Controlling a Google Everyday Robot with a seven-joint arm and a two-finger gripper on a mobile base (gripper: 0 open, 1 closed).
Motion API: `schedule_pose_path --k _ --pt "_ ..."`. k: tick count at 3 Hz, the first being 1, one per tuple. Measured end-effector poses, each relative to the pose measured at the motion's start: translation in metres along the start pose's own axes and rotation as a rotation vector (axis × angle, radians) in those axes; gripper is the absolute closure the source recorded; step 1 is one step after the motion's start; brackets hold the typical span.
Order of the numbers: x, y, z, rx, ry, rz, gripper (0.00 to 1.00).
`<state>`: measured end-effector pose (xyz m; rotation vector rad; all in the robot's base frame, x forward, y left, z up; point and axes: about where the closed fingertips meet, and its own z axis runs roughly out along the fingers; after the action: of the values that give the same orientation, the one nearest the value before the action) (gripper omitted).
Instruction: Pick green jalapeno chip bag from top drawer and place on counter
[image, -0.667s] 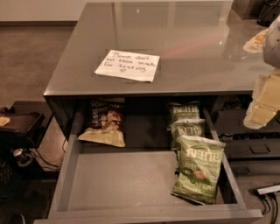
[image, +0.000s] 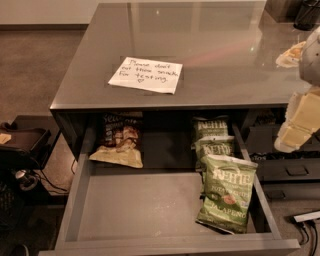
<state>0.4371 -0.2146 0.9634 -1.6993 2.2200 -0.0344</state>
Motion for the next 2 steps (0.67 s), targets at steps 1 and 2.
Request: schedule_pose_path --k 1,2 --pt "0.002 0.015 0.034 -0.035 -0.081 0.041 0.00" --pt "0.000 0.034 0.085 -0.061 -0.156 0.077 0.00"
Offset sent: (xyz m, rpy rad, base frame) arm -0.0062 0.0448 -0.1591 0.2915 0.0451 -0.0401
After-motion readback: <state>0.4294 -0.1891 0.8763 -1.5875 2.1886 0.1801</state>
